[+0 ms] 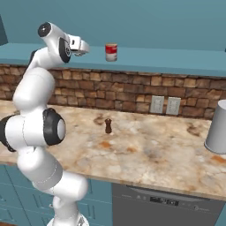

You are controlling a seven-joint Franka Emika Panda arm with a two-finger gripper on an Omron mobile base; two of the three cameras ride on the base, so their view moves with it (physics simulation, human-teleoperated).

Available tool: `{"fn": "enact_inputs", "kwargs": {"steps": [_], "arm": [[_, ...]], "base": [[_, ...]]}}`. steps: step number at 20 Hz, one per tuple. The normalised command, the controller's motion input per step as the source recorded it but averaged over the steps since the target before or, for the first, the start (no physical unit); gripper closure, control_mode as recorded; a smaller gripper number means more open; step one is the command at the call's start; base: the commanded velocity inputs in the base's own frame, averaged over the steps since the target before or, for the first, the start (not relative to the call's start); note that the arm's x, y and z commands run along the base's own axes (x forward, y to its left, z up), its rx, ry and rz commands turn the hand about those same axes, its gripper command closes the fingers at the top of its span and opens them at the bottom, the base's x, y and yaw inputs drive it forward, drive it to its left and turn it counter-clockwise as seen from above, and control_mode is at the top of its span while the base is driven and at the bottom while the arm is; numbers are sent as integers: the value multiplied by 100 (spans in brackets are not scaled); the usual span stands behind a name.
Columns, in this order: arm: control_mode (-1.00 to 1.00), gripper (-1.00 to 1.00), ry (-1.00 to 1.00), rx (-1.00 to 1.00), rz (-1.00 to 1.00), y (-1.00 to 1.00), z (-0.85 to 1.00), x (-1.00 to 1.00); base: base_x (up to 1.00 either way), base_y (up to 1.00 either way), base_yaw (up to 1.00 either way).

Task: Restock the canned food cabinet by taking the new fresh canned food from the counter and placing it in the cabinet. Then, take the old canned food from the cabinet and place it on the counter.

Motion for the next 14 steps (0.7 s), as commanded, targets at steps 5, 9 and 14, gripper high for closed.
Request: {"fn": "enact_inputs", "kwargs": {"steps": [5, 9, 14], "arm": [[-100, -100, -7, 2, -6, -18, 45, -91], [-100, -100, -4, 8, -10, -60, 54, -100], [-100, -100, 9, 8, -15, -100, 14, -67]], "base": [[0, 0, 0], [0, 0, 0], [0, 0, 0]]}}
